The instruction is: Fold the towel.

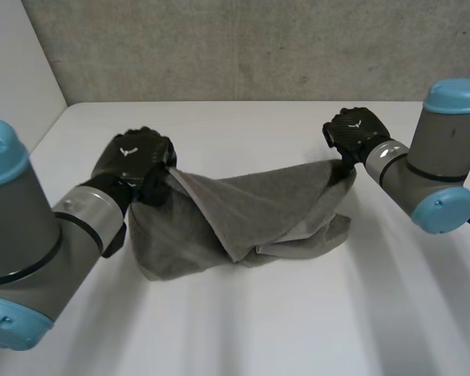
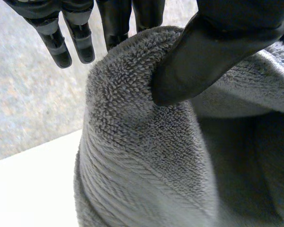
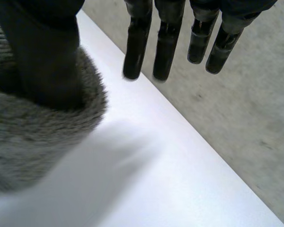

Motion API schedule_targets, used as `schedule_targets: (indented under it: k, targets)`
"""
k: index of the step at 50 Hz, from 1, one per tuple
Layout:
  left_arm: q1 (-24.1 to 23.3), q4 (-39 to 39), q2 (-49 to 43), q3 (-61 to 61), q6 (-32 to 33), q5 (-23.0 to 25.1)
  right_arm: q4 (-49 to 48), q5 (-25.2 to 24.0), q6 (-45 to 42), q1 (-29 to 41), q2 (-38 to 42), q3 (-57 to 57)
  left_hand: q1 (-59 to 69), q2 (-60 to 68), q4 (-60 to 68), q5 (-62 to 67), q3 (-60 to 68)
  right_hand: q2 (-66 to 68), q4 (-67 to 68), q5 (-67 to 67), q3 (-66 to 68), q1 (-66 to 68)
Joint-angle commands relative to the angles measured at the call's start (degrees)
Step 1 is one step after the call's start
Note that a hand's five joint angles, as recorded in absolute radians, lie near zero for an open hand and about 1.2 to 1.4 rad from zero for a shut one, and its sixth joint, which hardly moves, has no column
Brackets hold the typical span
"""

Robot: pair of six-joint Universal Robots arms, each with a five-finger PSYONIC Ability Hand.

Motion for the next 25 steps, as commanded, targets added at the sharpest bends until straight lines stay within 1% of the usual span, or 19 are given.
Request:
schedule_targets:
  k: [1, 2, 4, 5, 7, 10, 12, 13, 15, 21, 24, 25]
  targets:
    - [-0.27, 0.07, -1.76, 0.38, 0.09, -0.09, -7.84, 0.60, 0.11, 1.81, -11.62, 13.80, 5.79, 4.21, -3.36, 2.97, -2.94, -26.00, -4.37, -24.85, -2.47, -25.16]
    - [-0.27, 0.15, -1.76, 0.55, 0.10, 0.00, -7.86, 0.60, 0.11, 1.81, -11.65, 13.84, 5.79, 4.21, -3.36, 2.97, -2.94, -26.00, -4.37, -24.85, -2.47, -25.16]
    - [-0.19, 0.16, -1.76, 0.64, 0.10, -0.09, -10.57, -0.28, 0.73, 1.89, -17.77, 20.75, 5.79, 4.21, -3.36, 2.97, -2.94, -26.00, -4.37, -24.85, -2.47, -25.16]
    - [-0.10, 0.16, -1.76, 0.82, 0.10, 0.00, -10.58, -0.28, 0.73, 1.90, -17.80, 20.78, 5.79, 4.21, -3.36, 2.97, -2.94, -26.00, -4.37, -24.85, -2.47, -25.16]
    - [-0.01, 0.16, -1.67, 0.73, 0.01, 0.00, -10.76, -0.98, 0.99, 1.72, -23.40, 26.64, 5.79, 4.21, -3.36, 2.97, -2.94, -26.00, -4.37, -24.85, -2.47, -25.16]
    - [0.08, 0.16, -1.58, 0.65, 0.01, 0.00, -10.58, -1.25, 0.90, 1.63, -25.54, 29.66, 5.79, 4.21, -3.36, 2.97, -2.94, -26.00, -4.37, -24.85, -2.47, -25.16]
    - [-0.01, 0.16, -1.49, 0.64, 0.01, 0.00, -10.58, -2.73, 0.82, 1.28, -28.25, 35.35, 5.79, 4.21, -3.36, 2.97, -2.94, -26.00, -4.37, -24.85, -2.47, -25.16]
    - [-0.01, 0.16, -1.40, 0.56, 0.01, 0.00, -10.58, -2.74, 0.82, 1.28, -28.26, 35.37, 5.79, 4.21, -3.36, 2.97, -2.94, -26.00, -4.37, -24.85, -2.47, -25.16]
    - [-0.10, 0.16, -1.49, 0.56, 0.01, -0.09, -10.41, -4.23, 0.90, 1.19, -29.05, 39.57, 5.79, 4.21, -3.36, 2.97, -2.94, -26.00, -4.37, -24.85, -2.47, -25.16]
    - [-0.36, 0.16, -1.23, 0.12, 0.10, 0.00, -11.37, -6.08, 1.34, 1.19, -28.88, 44.16, 5.79, 4.21, -3.36, 2.97, -2.94, -26.00, -4.37, -24.85, -2.47, -25.16]
    - [-0.45, 0.16, -1.32, 0.03, 0.18, 0.00, -12.87, -6.87, 2.22, 1.19, -27.38, 44.43, 5.79, 4.21, -3.36, 2.97, -2.94, -26.00, -4.37, -24.85, -2.47, -25.16]
    - [-0.54, 0.07, -1.40, -0.06, 0.18, 0.00, -14.08, -7.22, 2.74, 1.19, -25.47, 43.90, 5.79, 4.21, -3.36, 2.97, -2.94, -26.00, -4.37, -24.85, -2.47, -25.16]
